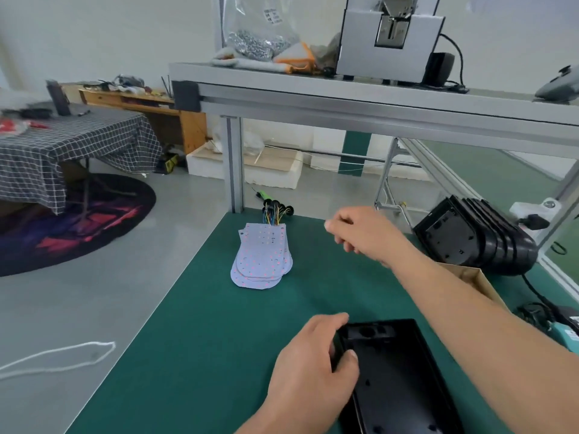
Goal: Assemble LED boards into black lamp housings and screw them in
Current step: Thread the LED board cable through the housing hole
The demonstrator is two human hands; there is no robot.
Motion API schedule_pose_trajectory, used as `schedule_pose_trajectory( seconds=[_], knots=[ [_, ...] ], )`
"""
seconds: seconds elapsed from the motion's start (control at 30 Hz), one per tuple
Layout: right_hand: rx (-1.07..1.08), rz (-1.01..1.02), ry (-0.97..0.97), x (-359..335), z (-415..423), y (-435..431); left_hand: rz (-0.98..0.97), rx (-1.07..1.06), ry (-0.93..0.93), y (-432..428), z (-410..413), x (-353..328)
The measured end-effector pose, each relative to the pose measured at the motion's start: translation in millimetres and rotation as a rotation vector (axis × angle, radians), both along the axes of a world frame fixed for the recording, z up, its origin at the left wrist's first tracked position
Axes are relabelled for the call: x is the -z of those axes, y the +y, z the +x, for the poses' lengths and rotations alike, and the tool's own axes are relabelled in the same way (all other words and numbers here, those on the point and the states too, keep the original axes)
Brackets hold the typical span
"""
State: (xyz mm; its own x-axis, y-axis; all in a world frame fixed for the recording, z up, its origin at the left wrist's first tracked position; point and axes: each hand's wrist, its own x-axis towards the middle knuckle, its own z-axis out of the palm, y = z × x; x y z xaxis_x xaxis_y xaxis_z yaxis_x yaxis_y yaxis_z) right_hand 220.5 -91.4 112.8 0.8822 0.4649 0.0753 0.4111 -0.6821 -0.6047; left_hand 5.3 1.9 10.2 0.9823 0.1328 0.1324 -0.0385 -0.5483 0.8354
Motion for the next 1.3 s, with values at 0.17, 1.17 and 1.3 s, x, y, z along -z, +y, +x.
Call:
schedule_pose_trajectory(
  seconds=[0.17, 1.17, 1.3],
  knots=[
    [-0.025, -0.066, -0.057, 31.5, 67.1, 107.2, -0.032, -0.017, -0.029, 5.7, 2.7, 1.2],
    [0.200, 0.752, 0.386, 23.7, 24.9, 8.9, -0.041, -0.266, -0.315, 10.0, 7.8, 12.3],
    [0.216, 0.827, 0.454, 20.6, -19.3, -29.5, -0.115, -0.348, -0.220, 13.3, 8.1, 7.0]
  ],
)
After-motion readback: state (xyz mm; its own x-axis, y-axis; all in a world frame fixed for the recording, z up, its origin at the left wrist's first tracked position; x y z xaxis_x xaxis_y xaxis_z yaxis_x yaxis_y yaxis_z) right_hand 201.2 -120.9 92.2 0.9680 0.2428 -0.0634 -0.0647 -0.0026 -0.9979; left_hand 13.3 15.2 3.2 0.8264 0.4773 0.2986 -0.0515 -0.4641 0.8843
